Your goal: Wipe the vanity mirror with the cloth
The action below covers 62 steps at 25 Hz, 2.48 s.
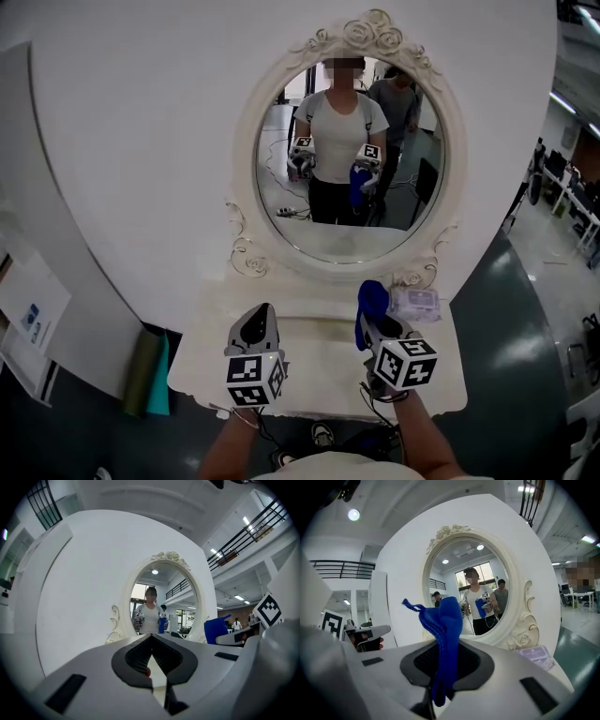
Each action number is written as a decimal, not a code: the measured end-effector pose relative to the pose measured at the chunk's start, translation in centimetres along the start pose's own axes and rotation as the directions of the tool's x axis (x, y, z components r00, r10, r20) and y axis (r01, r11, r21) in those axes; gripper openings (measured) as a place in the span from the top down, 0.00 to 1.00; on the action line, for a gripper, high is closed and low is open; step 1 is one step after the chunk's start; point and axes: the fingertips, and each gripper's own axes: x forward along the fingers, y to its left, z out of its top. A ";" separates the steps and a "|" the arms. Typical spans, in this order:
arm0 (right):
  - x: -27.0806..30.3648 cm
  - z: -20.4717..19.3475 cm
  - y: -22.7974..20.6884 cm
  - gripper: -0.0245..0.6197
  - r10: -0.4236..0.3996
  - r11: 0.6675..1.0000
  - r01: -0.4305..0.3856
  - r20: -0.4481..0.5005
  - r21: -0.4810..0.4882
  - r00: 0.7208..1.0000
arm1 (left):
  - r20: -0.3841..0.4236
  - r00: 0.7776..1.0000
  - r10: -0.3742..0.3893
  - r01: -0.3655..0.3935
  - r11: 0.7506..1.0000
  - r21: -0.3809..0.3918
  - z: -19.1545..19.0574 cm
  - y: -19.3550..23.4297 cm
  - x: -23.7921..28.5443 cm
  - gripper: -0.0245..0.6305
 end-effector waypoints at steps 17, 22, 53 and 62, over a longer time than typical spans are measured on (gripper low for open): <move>7.3 16.9 5.3 0.86 0.052 0.855 -0.034 0.019 -0.518 0.998 | 0.081 0.996 0.025 -0.037 0.988 0.151 13.7 6.4 7.8 0.95; 9.0 24.1 6.9 0.86 0.001 0.732 0.052 0.077 -0.679 0.997 | 0.104 0.994 0.027 -0.053 0.966 0.252 19.2 7.0 10.4 0.96; 18.7 36.2 12.0 0.86 -0.220 0.320 0.298 0.235 -0.900 0.947 | 0.165 0.980 0.107 -0.145 0.959 0.242 28.3 10.6 16.0 0.96; 21.4 30.4 13.4 0.86 -0.212 0.269 0.223 0.168 -0.937 0.963 | 0.101 0.985 0.139 -0.157 0.965 0.210 23.3 12.4 15.9 0.96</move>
